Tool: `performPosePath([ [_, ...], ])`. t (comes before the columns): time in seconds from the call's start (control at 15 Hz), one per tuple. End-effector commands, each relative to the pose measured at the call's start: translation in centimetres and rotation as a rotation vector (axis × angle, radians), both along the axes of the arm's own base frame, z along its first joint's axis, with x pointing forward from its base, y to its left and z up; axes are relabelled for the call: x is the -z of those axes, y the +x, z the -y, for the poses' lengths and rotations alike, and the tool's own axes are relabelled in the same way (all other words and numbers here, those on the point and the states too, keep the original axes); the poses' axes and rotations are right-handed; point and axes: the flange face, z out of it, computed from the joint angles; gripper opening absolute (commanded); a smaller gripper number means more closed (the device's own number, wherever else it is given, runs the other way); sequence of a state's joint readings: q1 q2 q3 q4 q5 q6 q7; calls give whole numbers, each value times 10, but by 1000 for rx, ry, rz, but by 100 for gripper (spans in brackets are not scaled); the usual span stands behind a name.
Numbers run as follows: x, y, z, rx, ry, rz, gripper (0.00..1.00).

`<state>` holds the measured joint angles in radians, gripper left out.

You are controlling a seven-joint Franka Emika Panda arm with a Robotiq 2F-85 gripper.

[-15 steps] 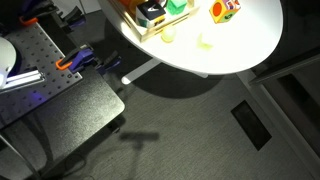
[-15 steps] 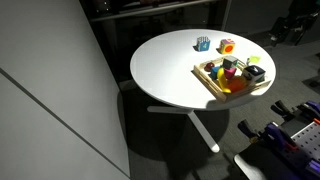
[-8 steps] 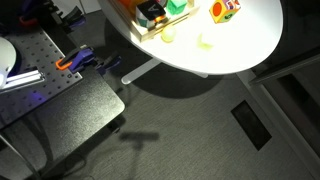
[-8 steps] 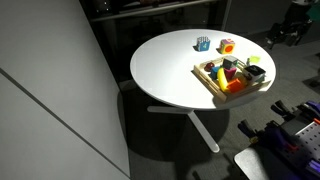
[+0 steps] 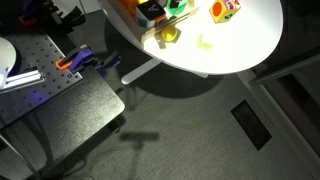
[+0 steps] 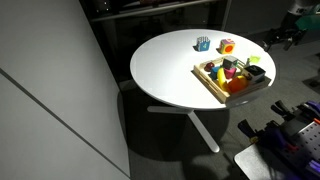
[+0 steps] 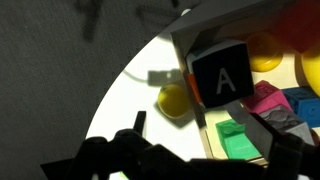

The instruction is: Pick up the yellow fruit on the right and put it in the crate

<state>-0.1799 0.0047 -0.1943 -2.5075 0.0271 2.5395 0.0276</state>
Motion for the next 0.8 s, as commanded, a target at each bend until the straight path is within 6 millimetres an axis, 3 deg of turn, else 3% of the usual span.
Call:
performPosePath([
  [0.0, 16, 14, 19, 42, 22, 21, 100],
  [0.73, 70, 27, 58, 168, 15, 0, 100],
])
